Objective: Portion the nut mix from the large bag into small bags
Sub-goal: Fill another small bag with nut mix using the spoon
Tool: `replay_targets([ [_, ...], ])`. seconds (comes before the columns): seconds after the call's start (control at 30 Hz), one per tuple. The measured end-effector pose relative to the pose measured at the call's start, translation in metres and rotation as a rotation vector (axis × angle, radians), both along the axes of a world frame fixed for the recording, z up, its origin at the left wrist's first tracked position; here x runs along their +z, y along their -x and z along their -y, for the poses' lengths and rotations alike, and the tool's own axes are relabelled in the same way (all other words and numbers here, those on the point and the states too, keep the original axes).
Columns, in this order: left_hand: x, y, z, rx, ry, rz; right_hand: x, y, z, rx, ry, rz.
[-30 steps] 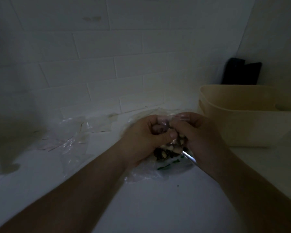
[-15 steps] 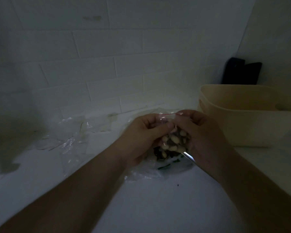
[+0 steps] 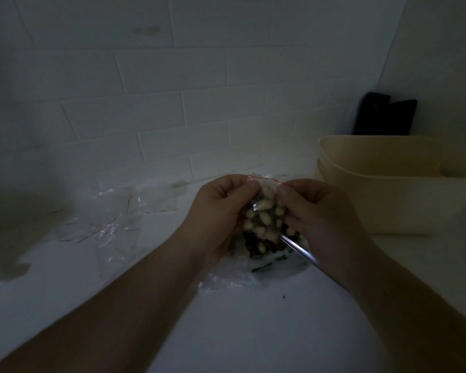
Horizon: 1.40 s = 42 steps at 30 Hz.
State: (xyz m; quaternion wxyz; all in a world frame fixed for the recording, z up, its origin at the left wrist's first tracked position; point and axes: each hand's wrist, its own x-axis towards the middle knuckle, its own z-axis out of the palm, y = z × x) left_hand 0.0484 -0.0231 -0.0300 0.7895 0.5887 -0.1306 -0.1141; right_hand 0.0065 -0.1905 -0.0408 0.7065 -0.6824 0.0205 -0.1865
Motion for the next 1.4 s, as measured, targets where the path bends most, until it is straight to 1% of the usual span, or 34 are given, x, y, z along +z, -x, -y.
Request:
replay_targets([
  [0.13,-0.002,-0.003,-0.001,0.067,-0.07,0.073,0.003,0.001,-0.003,-0.008,-0.021,0.006],
  [0.2,-0.005,-0.005,-0.002,0.121,-0.139,0.167,0.003,0.0,-0.002,-0.037,-0.034,0.002],
  [0.27,-0.008,-0.007,-0.003,0.181,-0.231,0.307,0.002,-0.001,-0.002,-0.058,-0.035,0.0],
  [0.33,-0.008,-0.007,-0.003,0.192,-0.272,0.373,0.002,-0.001,-0.001,-0.079,-0.001,0.012],
  [0.43,-0.008,-0.006,-0.004,0.197,-0.271,0.389,0.002,-0.001,0.001,-0.095,0.019,0.025],
  [0.6,-0.005,-0.007,-0.005,0.199,-0.263,0.37,0.003,0.0,0.005,-0.024,0.004,-0.004],
  [0.9,-0.005,-0.01,-0.006,0.173,-0.306,0.363,0.003,-0.001,0.008,-0.131,0.112,-0.005],
  [1.03,-0.006,-0.01,-0.005,0.147,-0.286,0.364,0.004,-0.001,0.009,-0.139,0.171,0.002],
  [1.13,-0.009,-0.012,-0.004,0.127,-0.269,0.353,0.002,-0.003,0.007,-0.139,0.162,0.004],
  [1.27,-0.008,-0.011,-0.002,0.116,-0.233,0.314,0.001,-0.003,0.004,-0.086,0.102,-0.005],
  [1.4,-0.01,-0.011,-0.002,0.095,-0.2,0.295,0.0,-0.003,0.003,-0.064,0.127,-0.009],
])
